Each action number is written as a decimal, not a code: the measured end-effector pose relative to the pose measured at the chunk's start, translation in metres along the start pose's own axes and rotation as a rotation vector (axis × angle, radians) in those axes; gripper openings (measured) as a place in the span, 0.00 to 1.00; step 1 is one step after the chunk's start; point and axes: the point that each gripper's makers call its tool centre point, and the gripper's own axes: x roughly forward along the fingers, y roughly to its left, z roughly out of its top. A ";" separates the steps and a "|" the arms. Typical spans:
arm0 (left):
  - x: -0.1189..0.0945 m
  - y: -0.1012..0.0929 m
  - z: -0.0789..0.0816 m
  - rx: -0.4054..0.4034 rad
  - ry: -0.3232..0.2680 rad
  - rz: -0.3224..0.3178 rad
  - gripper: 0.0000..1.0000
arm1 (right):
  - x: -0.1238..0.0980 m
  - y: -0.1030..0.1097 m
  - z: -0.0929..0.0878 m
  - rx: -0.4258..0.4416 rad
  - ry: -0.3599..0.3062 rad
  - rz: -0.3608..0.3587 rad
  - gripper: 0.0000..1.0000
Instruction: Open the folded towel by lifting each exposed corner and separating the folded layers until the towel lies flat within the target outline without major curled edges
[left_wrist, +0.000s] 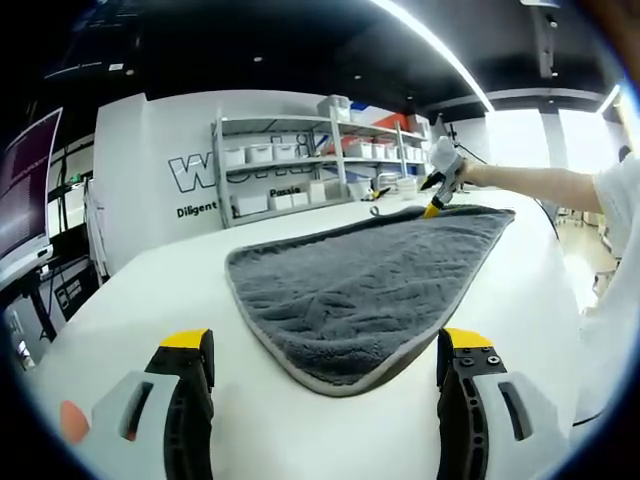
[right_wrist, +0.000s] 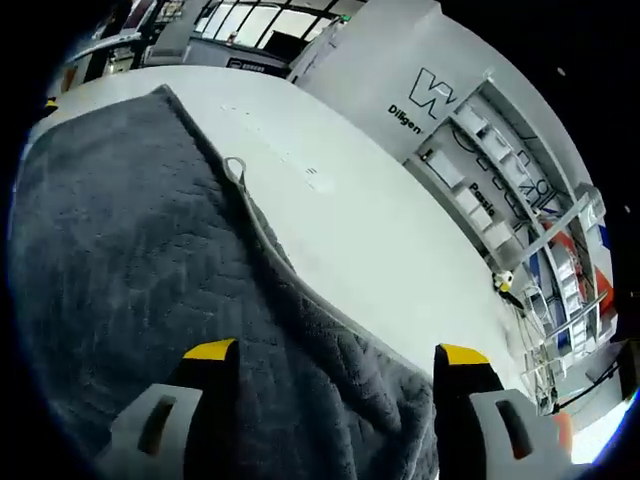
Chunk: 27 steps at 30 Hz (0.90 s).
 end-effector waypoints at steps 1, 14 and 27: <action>0.000 0.000 0.000 0.000 0.000 0.000 0.91 | 0.002 -0.001 -0.001 0.004 0.008 -0.010 0.73; 0.001 -0.002 0.002 -0.001 -0.010 -0.006 0.91 | 0.013 -0.007 0.001 0.105 -0.013 -0.028 0.26; 0.002 -0.003 0.002 -0.007 -0.011 -0.008 0.91 | 0.023 -0.026 0.012 0.100 -0.008 -0.178 0.06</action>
